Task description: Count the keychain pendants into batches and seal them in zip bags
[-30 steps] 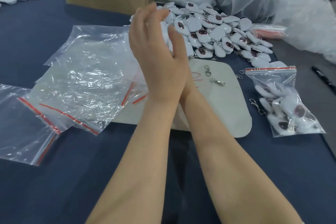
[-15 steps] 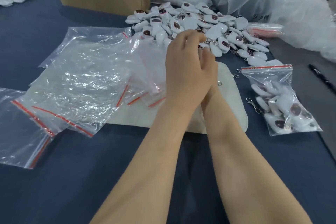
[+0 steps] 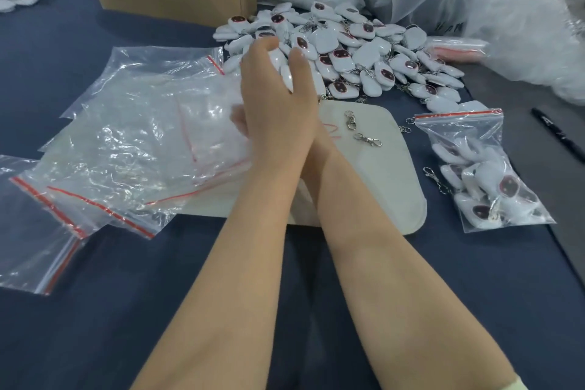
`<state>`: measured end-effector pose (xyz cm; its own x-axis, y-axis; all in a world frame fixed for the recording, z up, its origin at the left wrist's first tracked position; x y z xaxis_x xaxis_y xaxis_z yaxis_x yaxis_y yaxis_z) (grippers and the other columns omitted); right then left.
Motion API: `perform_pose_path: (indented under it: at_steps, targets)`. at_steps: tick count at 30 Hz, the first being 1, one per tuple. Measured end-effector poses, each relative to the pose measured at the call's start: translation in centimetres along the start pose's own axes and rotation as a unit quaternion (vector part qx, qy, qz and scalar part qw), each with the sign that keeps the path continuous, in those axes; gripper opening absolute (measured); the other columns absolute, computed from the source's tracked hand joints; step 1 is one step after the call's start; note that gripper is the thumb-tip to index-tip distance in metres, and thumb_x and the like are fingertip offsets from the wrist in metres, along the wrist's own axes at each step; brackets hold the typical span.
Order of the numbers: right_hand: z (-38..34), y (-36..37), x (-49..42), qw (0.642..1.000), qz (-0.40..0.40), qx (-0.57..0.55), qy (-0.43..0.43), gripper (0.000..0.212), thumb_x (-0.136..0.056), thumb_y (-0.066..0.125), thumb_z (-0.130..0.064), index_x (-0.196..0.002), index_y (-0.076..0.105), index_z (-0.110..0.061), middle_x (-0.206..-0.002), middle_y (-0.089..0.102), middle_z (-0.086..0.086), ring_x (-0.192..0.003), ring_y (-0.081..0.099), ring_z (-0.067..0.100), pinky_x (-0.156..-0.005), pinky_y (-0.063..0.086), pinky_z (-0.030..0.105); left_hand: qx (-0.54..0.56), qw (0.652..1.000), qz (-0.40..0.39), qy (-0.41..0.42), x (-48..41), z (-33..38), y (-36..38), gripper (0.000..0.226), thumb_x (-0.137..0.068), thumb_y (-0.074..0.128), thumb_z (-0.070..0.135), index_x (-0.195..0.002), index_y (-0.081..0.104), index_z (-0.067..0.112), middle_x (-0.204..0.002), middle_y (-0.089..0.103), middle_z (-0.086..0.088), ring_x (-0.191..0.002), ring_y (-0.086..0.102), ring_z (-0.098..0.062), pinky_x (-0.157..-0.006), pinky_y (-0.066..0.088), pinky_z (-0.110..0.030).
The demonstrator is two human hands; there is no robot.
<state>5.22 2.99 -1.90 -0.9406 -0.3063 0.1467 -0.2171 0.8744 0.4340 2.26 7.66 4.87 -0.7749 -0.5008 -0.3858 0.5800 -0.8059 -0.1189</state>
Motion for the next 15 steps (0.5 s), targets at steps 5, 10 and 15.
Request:
perform_pose_path:
  at_steps: [5,10,15]
  targets:
    - [-3.5,1.0,1.0,0.989,-0.100,-0.091,-0.062,0.076,-0.104,0.020,-0.010,-0.043,0.066,-0.014,-0.046,0.058,-0.008,-0.043,0.057,0.002,-0.044,0.045,0.012,-0.013,0.988,0.040,0.145,0.8,3.0,-0.6,0.026,-0.091,0.050,0.016,-0.114,0.056,0.006,-0.118,0.055,-0.003,-0.112,0.050,-0.016,-0.093,0.038,-0.014]
    - [-2.9,-5.5,0.5,0.994,0.105,-0.013,-0.019,0.043,-0.103,0.038,-0.030,-0.074,0.062,-0.011,-0.052,0.063,-0.004,-0.049,0.062,0.009,-0.049,0.047,0.017,-0.150,0.979,-0.130,0.042,1.4,-1.2,3.7,0.025,-0.095,0.048,0.029,-0.109,0.060,0.013,-0.111,0.057,-0.004,-0.103,0.054,-0.022,-0.091,0.044,-0.035]
    - [-1.5,-8.0,-0.1,0.982,0.188,-0.031,0.004,0.053,-0.104,0.032,-0.042,-0.109,0.062,0.002,-0.090,0.065,0.015,-0.070,0.066,0.020,-0.052,0.054,0.021,-0.170,0.967,-0.188,-0.027,2.3,-5.0,5.1,0.023,-0.091,0.056,0.027,-0.107,0.060,0.010,-0.108,0.058,-0.007,-0.100,0.056,-0.024,-0.087,0.045,-0.035]
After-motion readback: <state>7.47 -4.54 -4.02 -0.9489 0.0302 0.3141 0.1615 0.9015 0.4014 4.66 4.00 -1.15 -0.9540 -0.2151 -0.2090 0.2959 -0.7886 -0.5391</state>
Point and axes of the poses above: each hand's wrist, its own x-axis away from the middle knuckle, its own y-axis out of the palm, z = x × y, the point moved 7 cm from there along -x, towards the middle knuckle
